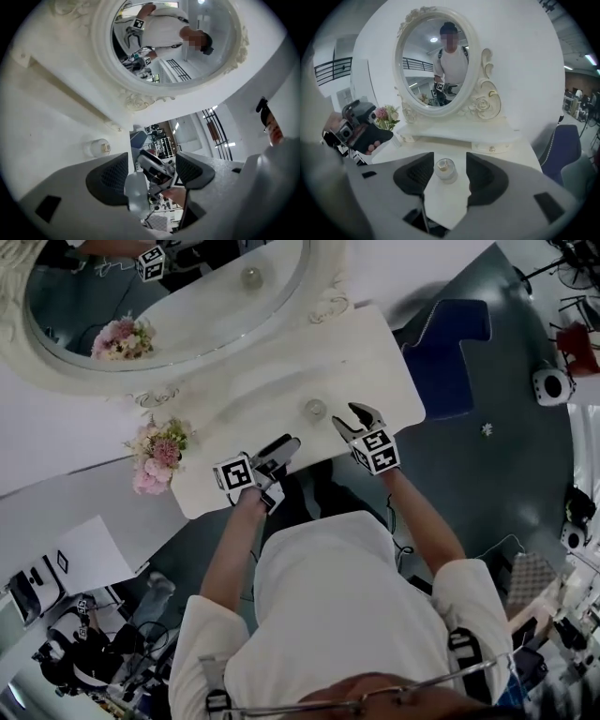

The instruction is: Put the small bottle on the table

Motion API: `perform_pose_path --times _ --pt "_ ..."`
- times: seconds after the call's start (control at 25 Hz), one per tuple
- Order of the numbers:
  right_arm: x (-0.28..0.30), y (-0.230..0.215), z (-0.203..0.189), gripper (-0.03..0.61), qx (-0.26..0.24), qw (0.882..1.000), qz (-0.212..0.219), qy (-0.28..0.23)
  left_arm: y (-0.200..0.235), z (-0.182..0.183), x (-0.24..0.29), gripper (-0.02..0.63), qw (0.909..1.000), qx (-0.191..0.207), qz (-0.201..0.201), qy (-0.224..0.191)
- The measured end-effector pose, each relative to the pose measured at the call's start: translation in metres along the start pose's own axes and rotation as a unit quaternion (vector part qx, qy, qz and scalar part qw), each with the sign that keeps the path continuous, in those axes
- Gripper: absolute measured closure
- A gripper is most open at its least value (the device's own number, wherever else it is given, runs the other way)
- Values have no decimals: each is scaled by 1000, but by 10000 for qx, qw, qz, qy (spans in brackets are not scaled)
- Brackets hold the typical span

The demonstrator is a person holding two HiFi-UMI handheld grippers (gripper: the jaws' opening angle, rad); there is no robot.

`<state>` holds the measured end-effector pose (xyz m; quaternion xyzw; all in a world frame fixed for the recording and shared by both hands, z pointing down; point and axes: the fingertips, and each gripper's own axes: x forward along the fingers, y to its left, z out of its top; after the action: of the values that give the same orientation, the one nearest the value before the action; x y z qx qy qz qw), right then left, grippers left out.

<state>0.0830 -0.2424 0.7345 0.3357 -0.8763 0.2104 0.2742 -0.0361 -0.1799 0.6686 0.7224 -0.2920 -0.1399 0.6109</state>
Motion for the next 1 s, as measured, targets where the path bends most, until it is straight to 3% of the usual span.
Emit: perform_pose_path --times 0.16,0.36,0.6,0.84,1.0 --pt "-34 -3 22 415 86 9998 -68 -178 -17 22 -11 302 9910 1213 453 -335" --pt "-70 0 43 449 98 9985 -301 -441 -45 42 -21 336 9618 2558 876 -426" --pt "-114 11 78 497 -7 9941 -613 -892 -82 61 -36 409 9284 3541 970 -567" --pt "-151 20 106 551 -290 9845 -1030 -1392 -110 63 -52 477 8825 4533 1117 -560" --pt "-164 25 112 560 -259 9803 -1200 -1550 -121 68 -60 535 8709 4751 1124 -567"
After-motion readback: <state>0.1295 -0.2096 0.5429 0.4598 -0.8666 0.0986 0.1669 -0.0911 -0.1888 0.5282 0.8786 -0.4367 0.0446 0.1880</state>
